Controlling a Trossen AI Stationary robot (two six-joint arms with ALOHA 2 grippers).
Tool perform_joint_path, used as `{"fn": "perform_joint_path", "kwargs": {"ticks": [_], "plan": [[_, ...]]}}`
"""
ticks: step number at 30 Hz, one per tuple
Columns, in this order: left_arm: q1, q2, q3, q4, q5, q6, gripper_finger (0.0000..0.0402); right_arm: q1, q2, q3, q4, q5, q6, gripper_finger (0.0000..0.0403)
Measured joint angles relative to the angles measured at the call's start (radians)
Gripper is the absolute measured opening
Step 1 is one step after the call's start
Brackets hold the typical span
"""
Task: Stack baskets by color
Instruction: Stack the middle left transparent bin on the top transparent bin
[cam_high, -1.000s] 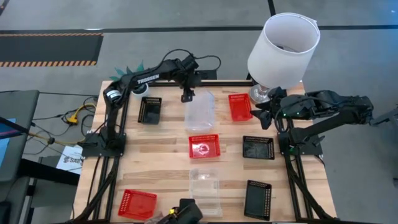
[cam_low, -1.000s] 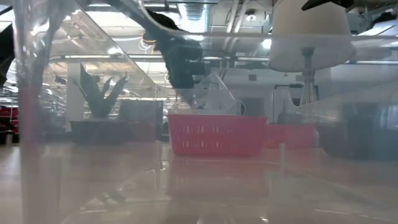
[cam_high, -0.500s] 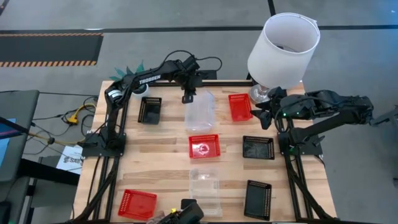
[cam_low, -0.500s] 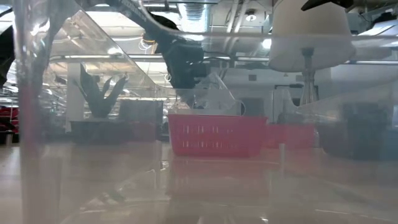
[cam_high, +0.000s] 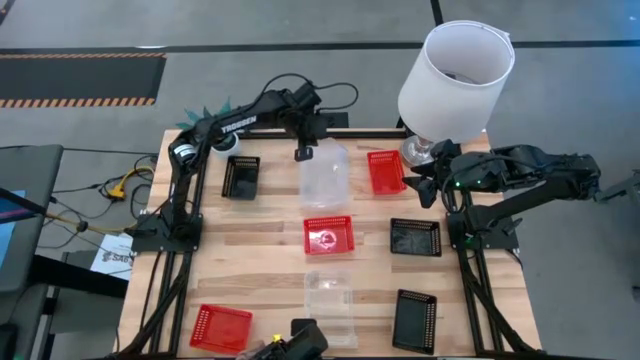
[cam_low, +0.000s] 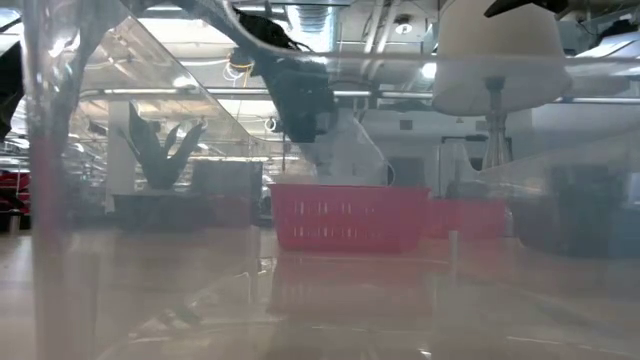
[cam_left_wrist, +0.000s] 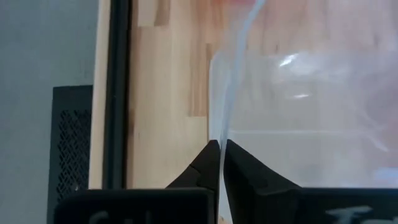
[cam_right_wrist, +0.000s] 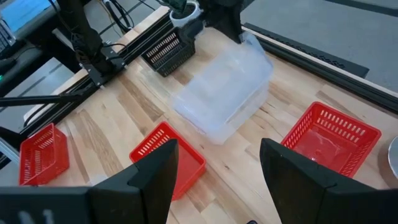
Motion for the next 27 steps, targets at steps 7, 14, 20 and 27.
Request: {"fn": "perform_joint_path", "kwargs": {"ticks": [7, 14, 20, 27], "plan": [[0.004, -0.002, 0.177, -0.203, -0.011, -0.003, 0.0000, 0.000, 0.000, 0.000, -0.014, 0.004, -0.001, 0.0249], [0.005, -0.004, 0.266, -0.339, -0.076, -0.016, 0.0000, -0.004, 0.000, 0.000, -0.022, 0.025, 0.000, 0.0249], [0.007, -0.002, 0.266, -0.384, -0.108, -0.041, 0.0000, -0.027, 0.000, 0.000, -0.022, 0.025, 0.001, 0.0249], [0.006, 0.012, 0.267, -0.406, -0.112, -0.017, 0.0000, -0.056, 0.000, 0.000, -0.021, 0.024, 0.001, 0.0249]]}}
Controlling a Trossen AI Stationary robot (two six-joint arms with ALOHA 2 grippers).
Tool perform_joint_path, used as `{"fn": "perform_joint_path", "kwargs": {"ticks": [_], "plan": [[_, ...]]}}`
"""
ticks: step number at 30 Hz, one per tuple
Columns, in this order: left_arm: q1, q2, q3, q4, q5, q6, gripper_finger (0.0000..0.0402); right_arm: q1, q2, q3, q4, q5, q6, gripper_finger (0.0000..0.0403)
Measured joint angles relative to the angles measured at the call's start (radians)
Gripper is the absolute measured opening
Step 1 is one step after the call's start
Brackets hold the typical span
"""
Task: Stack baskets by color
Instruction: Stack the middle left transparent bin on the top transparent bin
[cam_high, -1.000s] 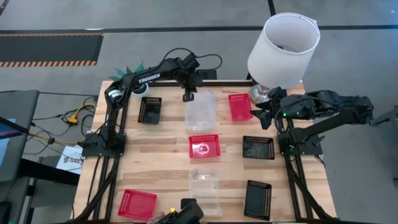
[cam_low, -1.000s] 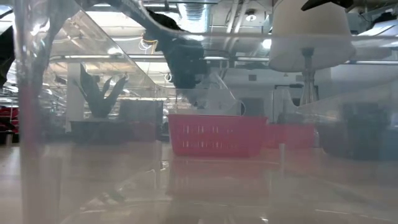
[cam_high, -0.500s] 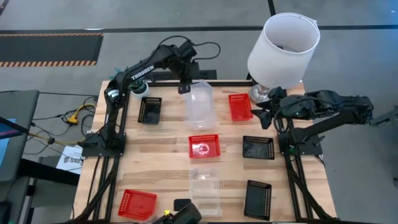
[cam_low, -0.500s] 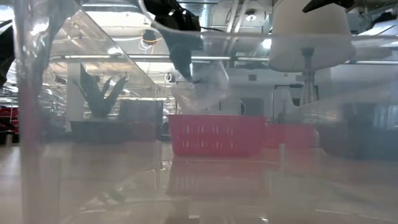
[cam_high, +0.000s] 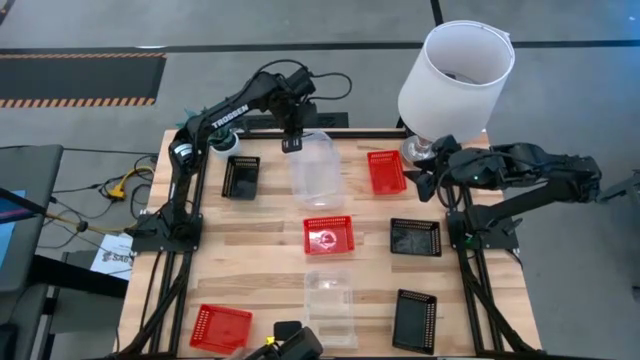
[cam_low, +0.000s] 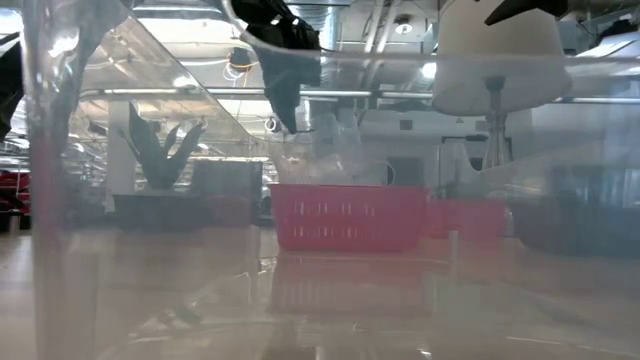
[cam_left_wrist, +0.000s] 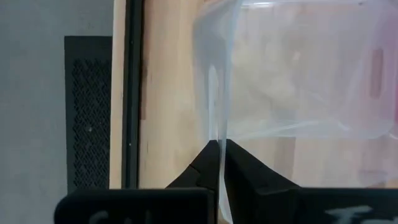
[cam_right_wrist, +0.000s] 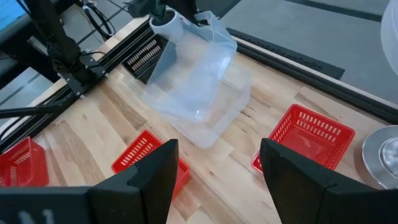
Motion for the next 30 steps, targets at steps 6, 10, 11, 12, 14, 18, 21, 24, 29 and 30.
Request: {"fn": "perform_joint_path", "kwargs": {"ticks": [6, 10, 11, 12, 14, 18, 21, 24, 29, 30], "plan": [[-0.015, 0.058, -0.002, -0.023, -0.035, 0.059, 0.0000, -0.012, 0.000, 0.000, -0.001, -0.001, 0.007, 0.0249], [-0.032, 0.102, -0.002, -0.034, -0.081, 0.058, 0.0000, -0.012, 0.000, 0.000, -0.001, -0.002, 0.008, 0.0249], [-0.037, 0.108, -0.002, -0.043, -0.096, 0.059, 0.0000, -0.012, 0.000, 0.000, -0.001, -0.002, 0.007, 0.0249], [-0.042, 0.116, -0.002, -0.049, -0.109, 0.061, 0.0000, -0.012, 0.000, 0.000, -0.001, -0.003, 0.007, 0.0249], [-0.049, 0.124, -0.002, -0.058, -0.139, 0.069, 0.0000, -0.012, 0.000, 0.000, -0.003, -0.005, 0.003, 0.0249], [-0.070, 0.133, -0.002, -0.063, -0.221, 0.078, 0.0000, -0.012, 0.000, 0.000, -0.014, -0.007, 0.002, 0.0249], [-0.084, 0.133, -0.002, -0.048, -0.245, 0.081, 0.0000, -0.012, 0.000, 0.000, -0.037, -0.006, 0.002, 0.0249], [-0.097, 0.133, -0.002, -0.011, -0.262, 0.085, 0.0003, -0.012, 0.000, 0.000, -0.043, -0.006, 0.000, 0.0249], [-0.108, 0.133, -0.002, 0.015, -0.271, 0.088, 0.0045, -0.012, 0.000, 0.000, -0.040, -0.007, 0.001, 0.0249], [-0.108, 0.133, -0.002, 0.019, -0.283, 0.075, 0.0059, -0.012, 0.000, 0.000, -0.039, -0.007, 0.004, 0.0249]]}}
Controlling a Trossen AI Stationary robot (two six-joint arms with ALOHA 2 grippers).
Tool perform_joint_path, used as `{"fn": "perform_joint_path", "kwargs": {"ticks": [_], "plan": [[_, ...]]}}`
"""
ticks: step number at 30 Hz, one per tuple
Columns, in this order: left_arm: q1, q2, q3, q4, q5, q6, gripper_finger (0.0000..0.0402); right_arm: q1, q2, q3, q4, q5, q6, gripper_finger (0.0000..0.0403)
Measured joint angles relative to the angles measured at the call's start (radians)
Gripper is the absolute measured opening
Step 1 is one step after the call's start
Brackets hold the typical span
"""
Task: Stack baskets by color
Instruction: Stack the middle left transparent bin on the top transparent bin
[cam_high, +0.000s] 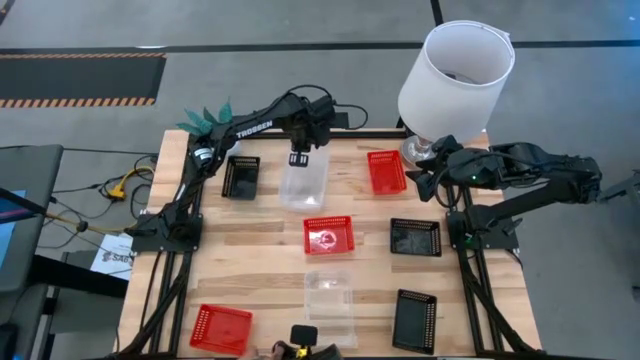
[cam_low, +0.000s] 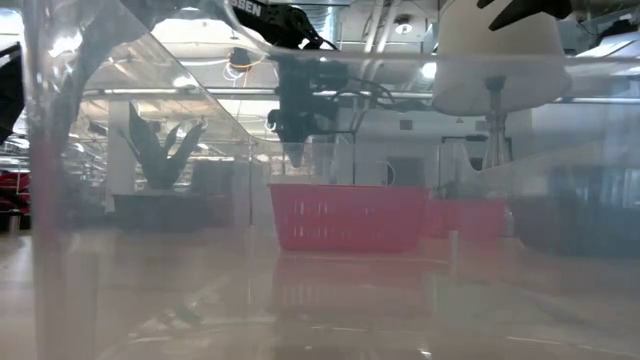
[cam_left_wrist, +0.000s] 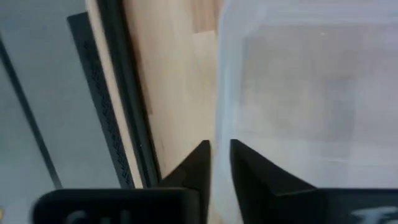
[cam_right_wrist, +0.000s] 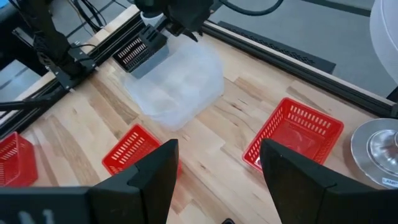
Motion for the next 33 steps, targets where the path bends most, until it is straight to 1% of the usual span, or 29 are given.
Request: {"fn": "perform_joint_path", "kwargs": {"ticks": [5, 7, 9, 13, 15, 17, 20, 22, 24, 26, 27, 28, 31, 33], "plan": [[0.015, 0.000, 0.000, 0.019, -0.112, -0.059, 0.0131, 0.000, 0.000, 0.000, 0.001, 0.000, 0.009, 0.0249], [0.029, 0.000, 0.000, 0.014, -0.099, -0.085, 0.0157, 0.000, 0.000, 0.000, 0.002, 0.000, 0.015, 0.0249], [0.046, -0.009, 0.000, 0.007, -0.007, -0.118, 0.0179, 0.000, 0.000, 0.000, 0.006, 0.000, 0.023, 0.0249], [0.080, -0.073, 0.001, 0.013, 0.260, -0.187, 0.0200, 0.005, 0.000, 0.000, 0.020, -0.006, 0.031, 0.0249], [0.083, -0.101, 0.003, 0.016, 0.324, -0.192, 0.0202, 0.010, 0.006, 0.000, 0.025, -0.006, 0.033, 0.0249], [0.071, -0.112, 0.003, 0.016, 0.353, -0.168, 0.0202, 0.010, 0.010, 0.000, 0.035, -0.007, 0.033, 0.0249], [0.040, -0.111, -0.001, 0.020, 0.361, -0.104, 0.0181, 0.010, 0.022, 0.000, 0.059, -0.006, 0.033, 0.0249], [0.016, -0.093, -0.012, 0.047, 0.351, -0.069, 0.0150, 0.010, 0.033, 0.000, 0.077, -0.006, 0.033, 0.0249], [0.003, -0.072, -0.035, 0.056, 0.314, -0.054, 0.0104, 0.010, 0.053, 0.000, 0.087, -0.007, 0.044, 0.0249], [-0.003, -0.061, -0.058, 0.092, 0.271, -0.049, 0.0046, 0.016, 0.069, 0.000, 0.090, -0.006, 0.073, 0.0249], [-0.001, -0.061, -0.070, 0.112, 0.265, -0.049, 0.0024, 0.020, 0.076, 0.000, 0.089, -0.004, 0.083, 0.0249], [0.001, -0.063, -0.086, 0.129, 0.264, -0.049, 0.0014, 0.026, 0.087, 0.000, 0.093, 0.001, 0.090, 0.0249], [0.003, -0.063, -0.148, 0.211, 0.254, -0.058, 0.0004, 0.045, 0.118, 0.000, 0.099, 0.021, 0.123, 0.0249], [0.007, -0.062, -0.178, 0.227, 0.253, -0.058, 0.0002, 0.070, 0.147, 0.000, 0.099, 0.051, 0.164, 0.0249]]}}
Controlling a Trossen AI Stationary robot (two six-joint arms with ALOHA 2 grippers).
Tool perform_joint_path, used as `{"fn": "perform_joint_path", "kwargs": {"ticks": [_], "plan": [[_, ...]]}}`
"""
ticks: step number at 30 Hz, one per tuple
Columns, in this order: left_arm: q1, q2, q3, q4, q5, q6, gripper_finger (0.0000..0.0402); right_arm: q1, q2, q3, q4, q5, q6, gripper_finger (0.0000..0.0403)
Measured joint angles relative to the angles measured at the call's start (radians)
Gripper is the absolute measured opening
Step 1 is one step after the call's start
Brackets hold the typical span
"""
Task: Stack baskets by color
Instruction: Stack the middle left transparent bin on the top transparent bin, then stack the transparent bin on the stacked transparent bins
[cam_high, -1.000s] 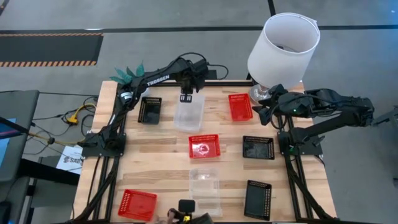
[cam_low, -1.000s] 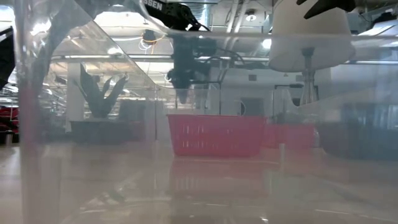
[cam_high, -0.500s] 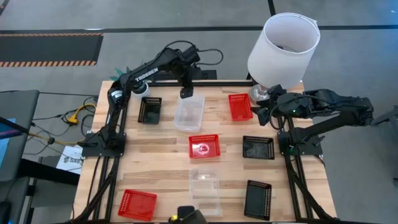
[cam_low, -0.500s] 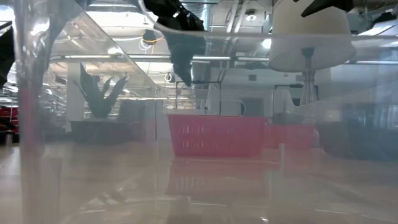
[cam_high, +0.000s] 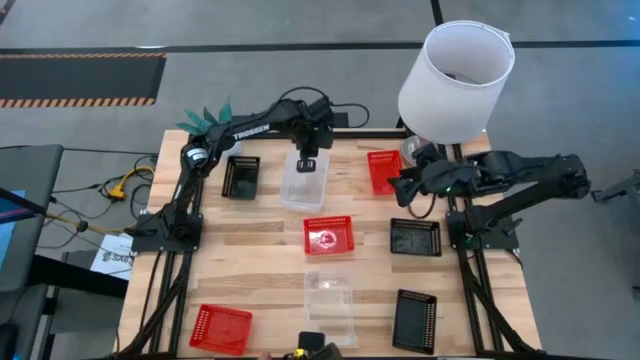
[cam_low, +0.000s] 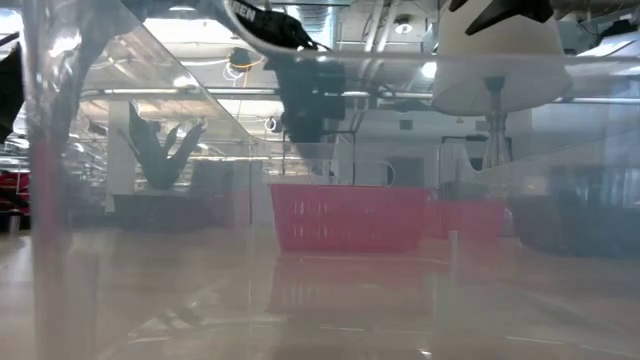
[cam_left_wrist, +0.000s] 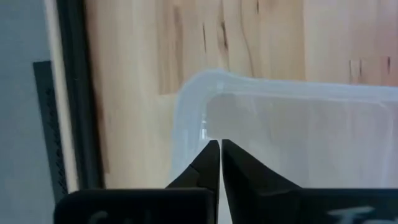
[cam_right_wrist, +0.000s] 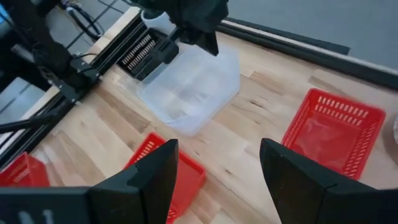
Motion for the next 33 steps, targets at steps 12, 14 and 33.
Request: {"fn": "perform_joint_path", "kwargs": {"ticks": [12, 14, 33], "plan": [[0.031, -0.001, -0.098, 0.185, -0.168, 0.015, 0.0000, 0.115, 0.150, 0.000, 0.003, 0.100, 0.225, 0.0249], [0.043, -0.001, -0.098, 0.193, -0.208, 0.008, 0.0000, 0.107, 0.168, 0.000, 0.003, 0.089, 0.225, 0.0249], [-0.046, -0.322, -0.156, 0.015, 0.107, -0.264, 0.0000, -0.110, 0.102, -0.002, -0.026, -0.343, -0.251, 0.0249]]}}
